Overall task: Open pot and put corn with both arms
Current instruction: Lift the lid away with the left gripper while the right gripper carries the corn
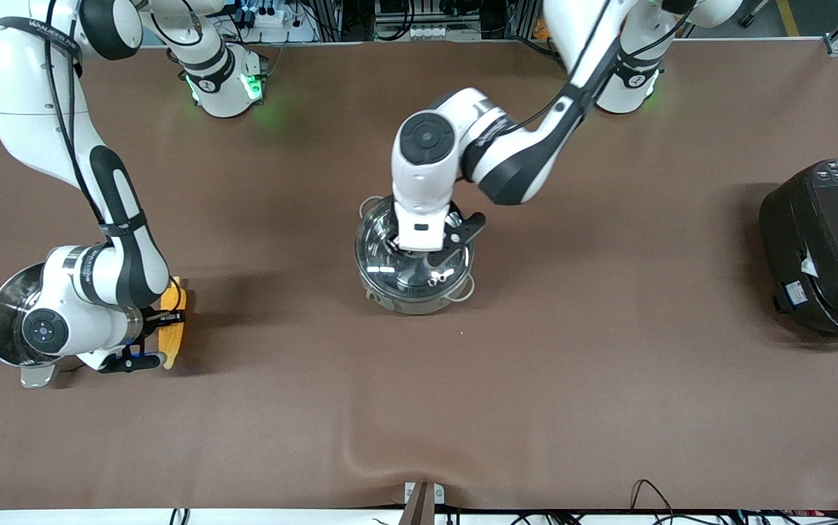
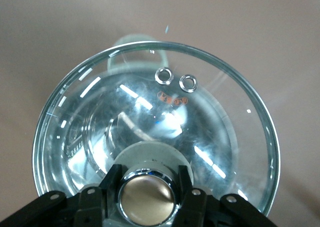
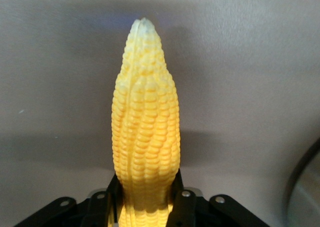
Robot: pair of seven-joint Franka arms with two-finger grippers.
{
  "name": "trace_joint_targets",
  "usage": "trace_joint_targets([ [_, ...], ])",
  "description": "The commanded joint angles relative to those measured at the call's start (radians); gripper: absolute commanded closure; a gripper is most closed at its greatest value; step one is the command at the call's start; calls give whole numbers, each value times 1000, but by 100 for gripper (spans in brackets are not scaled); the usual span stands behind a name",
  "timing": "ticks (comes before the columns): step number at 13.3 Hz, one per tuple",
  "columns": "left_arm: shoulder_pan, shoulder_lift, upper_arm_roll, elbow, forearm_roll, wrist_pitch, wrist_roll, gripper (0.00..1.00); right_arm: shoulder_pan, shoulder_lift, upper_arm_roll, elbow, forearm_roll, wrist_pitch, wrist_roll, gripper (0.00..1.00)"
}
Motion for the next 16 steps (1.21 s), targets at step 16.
trace_joint_targets([
  [16, 781, -222, -5, -665, -48, 302, 1333, 100, 580, -284, 9, 106, -10, -214, -531, 100],
])
